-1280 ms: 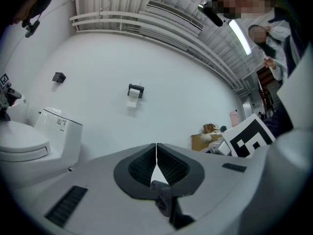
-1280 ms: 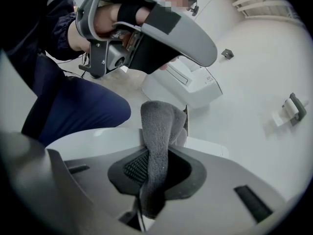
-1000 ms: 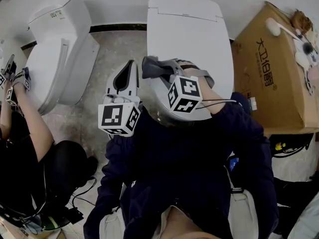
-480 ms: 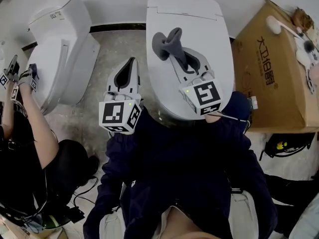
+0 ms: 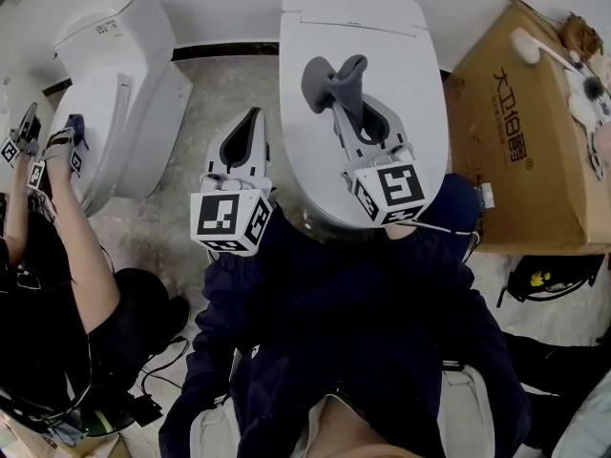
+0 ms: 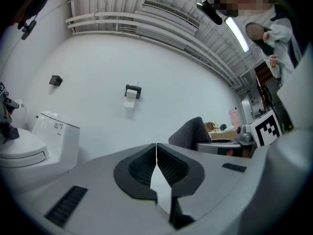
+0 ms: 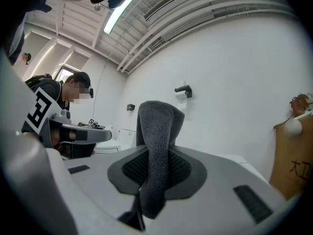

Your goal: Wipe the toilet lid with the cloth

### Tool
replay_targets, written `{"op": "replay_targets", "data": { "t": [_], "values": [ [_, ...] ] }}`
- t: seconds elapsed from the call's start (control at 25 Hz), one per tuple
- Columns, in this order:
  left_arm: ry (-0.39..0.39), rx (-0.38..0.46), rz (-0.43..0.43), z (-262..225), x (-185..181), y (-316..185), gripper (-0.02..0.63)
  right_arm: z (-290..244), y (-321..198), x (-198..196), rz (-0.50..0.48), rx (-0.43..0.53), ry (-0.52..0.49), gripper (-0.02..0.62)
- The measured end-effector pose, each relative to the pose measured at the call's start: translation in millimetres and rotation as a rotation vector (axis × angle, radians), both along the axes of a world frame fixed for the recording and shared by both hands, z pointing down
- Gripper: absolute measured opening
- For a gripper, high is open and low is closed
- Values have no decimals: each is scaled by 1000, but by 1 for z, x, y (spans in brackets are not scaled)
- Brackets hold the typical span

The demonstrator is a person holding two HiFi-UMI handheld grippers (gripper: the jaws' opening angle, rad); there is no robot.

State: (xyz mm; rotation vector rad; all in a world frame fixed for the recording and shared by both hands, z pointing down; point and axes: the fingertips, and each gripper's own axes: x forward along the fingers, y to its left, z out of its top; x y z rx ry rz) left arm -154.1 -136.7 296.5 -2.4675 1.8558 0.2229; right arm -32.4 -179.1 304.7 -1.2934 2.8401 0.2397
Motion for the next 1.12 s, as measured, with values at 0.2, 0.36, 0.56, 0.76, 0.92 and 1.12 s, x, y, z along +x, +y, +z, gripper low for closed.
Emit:
{"op": "replay_targets", "data": {
  "t": [0.2,0.36,0.56,0.76,0.92,1.12],
  "values": [
    [-1,-3,0,0,0,-1,17,2,-1,1,9,-3,-1,77],
    [-2,-1,-1,0,1,0,17,3,-1,2,10,-6,-5,77],
    [1,-2,2,1,1,-1,17,3,-1,3,11,-4,-5,77],
    [-2,-3,2,1,2,0,17,2,0,4,13,-4,-5,77],
    [-4,1,2,1,1,-1,17,2,0,3,14,-5,-7,77],
    [-3,-1,3,1,1,-2,17,3,-1,3,14,-3,-5,77]
  ]
}}
